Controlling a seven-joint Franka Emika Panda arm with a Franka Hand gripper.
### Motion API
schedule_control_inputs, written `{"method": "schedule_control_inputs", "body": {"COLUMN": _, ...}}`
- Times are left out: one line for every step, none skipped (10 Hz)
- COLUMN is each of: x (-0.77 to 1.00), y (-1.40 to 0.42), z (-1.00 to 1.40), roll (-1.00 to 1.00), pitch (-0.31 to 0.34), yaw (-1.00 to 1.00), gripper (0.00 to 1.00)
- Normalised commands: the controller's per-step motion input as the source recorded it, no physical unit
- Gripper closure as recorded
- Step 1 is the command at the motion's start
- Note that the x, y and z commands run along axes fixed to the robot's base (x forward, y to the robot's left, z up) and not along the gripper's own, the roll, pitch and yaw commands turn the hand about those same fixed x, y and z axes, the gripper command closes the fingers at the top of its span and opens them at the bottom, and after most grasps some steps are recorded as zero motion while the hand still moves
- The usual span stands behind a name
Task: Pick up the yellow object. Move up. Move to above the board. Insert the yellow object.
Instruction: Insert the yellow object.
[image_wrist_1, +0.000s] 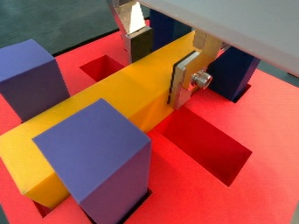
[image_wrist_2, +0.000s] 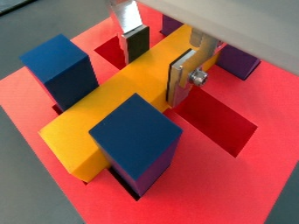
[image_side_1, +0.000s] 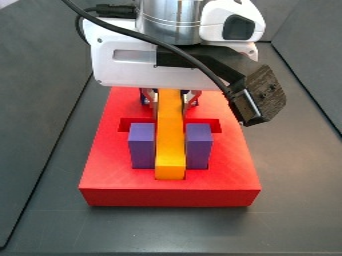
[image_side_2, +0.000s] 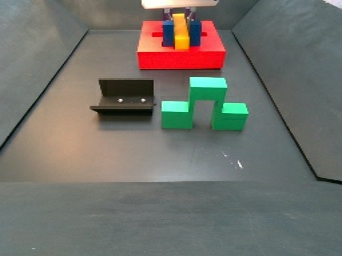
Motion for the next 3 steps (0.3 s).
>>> {"method": "schedule_control_inputs", "body": {"x": 0.0, "y": 0.0, "z": -0.2, "roll": 0.0, "pitch": 0.0, "yaw": 0.0, "gripper": 1.0}}
{"method": "schedule_control_inputs", "body": {"x": 0.0, "y": 0.0, "z": -0.08, "roll": 0.0, "pitch": 0.001, "yaw": 0.0, "gripper": 1.0}}
{"method": "schedule_control_inputs", "body": {"x": 0.0, "y": 0.0, "z": 0.0, "roll": 0.04, "pitch": 0.001, "yaw": 0.0, "gripper": 1.0}}
